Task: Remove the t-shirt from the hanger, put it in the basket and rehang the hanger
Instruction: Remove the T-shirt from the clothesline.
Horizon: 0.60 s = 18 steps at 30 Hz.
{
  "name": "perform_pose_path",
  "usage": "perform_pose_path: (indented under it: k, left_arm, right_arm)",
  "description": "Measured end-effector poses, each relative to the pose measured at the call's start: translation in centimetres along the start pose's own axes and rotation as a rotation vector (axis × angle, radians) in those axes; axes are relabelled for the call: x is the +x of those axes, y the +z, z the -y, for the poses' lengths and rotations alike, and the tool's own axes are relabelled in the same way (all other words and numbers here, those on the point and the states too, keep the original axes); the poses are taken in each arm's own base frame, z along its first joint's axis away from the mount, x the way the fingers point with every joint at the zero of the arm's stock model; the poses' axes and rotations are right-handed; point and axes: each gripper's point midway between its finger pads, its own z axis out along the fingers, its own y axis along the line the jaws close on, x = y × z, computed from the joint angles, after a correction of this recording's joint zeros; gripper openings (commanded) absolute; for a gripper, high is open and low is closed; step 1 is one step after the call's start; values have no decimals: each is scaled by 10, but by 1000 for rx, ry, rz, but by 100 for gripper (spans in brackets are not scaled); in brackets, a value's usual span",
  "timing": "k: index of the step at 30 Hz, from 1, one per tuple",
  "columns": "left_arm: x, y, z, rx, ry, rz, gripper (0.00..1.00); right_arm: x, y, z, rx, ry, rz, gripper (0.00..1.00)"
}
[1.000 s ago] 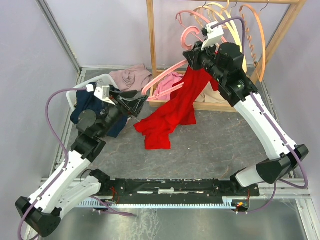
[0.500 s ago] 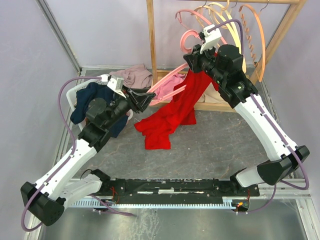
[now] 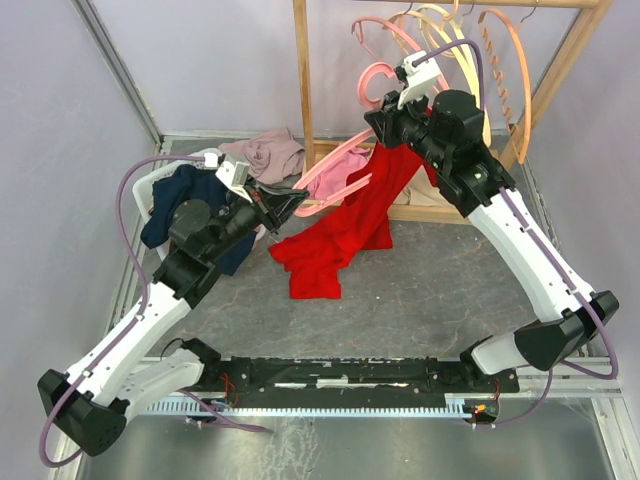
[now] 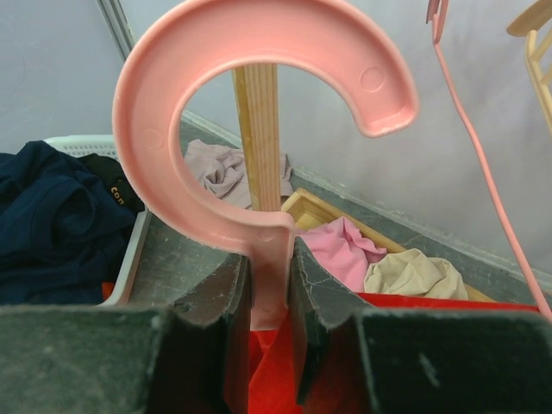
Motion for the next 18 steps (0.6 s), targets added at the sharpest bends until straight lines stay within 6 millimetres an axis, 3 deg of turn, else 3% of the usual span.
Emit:
perform_pose_path:
  k: [6,18]
  left_arm:
    - [-7,-12,3,-17,11,14,3]
    - [-22,-41,12,-26,76,36,3]
  right_arm:
    - [-2,-1,-5,-12,11,0,53]
    - [-17,-25,-22,-68,62,9,68]
